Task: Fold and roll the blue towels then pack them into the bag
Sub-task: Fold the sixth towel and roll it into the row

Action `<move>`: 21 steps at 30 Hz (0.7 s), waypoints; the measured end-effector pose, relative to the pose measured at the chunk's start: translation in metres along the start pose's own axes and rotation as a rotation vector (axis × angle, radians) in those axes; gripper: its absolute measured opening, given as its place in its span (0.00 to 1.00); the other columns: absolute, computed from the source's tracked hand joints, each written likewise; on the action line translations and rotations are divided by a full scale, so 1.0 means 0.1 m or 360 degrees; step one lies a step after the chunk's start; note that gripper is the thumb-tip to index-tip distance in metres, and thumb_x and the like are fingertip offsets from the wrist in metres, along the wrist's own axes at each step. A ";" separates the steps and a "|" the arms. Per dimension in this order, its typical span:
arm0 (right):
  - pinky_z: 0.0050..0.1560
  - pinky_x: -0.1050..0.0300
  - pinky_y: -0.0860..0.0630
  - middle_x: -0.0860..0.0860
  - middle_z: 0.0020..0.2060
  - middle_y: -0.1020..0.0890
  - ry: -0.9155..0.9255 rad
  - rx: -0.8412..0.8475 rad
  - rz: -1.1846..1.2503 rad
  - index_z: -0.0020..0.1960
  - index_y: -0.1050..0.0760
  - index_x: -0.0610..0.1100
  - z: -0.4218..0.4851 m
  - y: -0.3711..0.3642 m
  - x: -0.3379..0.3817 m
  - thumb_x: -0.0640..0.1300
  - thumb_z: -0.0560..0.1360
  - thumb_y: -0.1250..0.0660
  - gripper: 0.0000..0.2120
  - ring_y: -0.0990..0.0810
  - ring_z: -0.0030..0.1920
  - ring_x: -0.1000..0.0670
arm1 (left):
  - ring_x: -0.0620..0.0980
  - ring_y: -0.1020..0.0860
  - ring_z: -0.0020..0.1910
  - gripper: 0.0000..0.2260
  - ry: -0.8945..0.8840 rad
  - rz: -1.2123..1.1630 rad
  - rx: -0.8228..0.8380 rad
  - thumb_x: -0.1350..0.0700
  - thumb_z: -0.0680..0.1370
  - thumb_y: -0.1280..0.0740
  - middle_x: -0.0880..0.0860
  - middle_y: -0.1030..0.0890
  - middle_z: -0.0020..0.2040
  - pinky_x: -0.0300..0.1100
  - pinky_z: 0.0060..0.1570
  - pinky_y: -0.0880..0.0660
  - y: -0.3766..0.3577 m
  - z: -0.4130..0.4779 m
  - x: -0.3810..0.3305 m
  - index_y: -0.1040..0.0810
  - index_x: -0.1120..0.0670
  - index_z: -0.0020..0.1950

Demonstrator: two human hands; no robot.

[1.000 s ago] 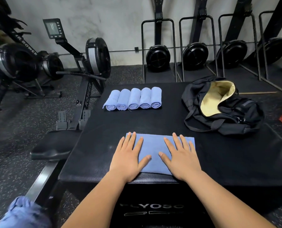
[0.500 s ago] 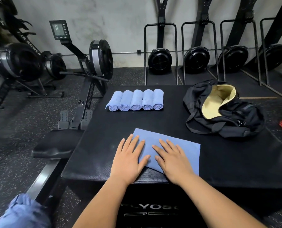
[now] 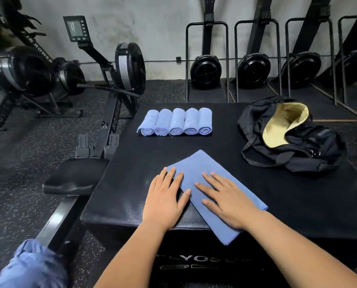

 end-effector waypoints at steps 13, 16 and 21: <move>0.83 0.44 0.60 0.52 0.85 0.57 -0.0804 -0.0198 0.0195 0.85 0.52 0.60 0.49 -0.19 0.18 0.60 0.86 0.58 0.27 0.62 0.84 0.47 | 0.49 0.53 0.85 0.30 -0.0168 -0.0192 0.0023 0.29 0.82 0.47 0.47 0.45 0.86 0.52 0.81 0.46 -0.02 -0.03 0.02 0.39 0.37 0.83; 0.82 0.44 0.62 0.52 0.85 0.57 -0.0786 -0.0076 0.0417 0.84 0.49 0.62 0.58 -0.15 0.10 0.55 0.85 0.53 0.27 0.63 0.84 0.48 | 0.49 0.54 0.85 0.29 -0.0190 -0.0133 0.0082 0.30 0.82 0.44 0.46 0.45 0.86 0.53 0.81 0.46 -0.04 -0.03 0.03 0.36 0.36 0.81; 0.83 0.46 0.59 0.54 0.85 0.56 -0.0417 0.0033 0.0533 0.84 0.45 0.61 0.38 -0.02 -0.11 0.56 0.86 0.48 0.26 0.61 0.84 0.50 | 0.50 0.56 0.85 0.28 -0.0181 -0.0100 0.0120 0.29 0.81 0.45 0.46 0.44 0.85 0.54 0.82 0.48 -0.02 -0.04 0.03 0.34 0.34 0.80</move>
Point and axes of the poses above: each hand's wrist, its own z-axis towards the middle knuckle, its own y-axis out of the back of the hand, x = y × z, the point moved 6 cm from there along z, towards the middle knuckle
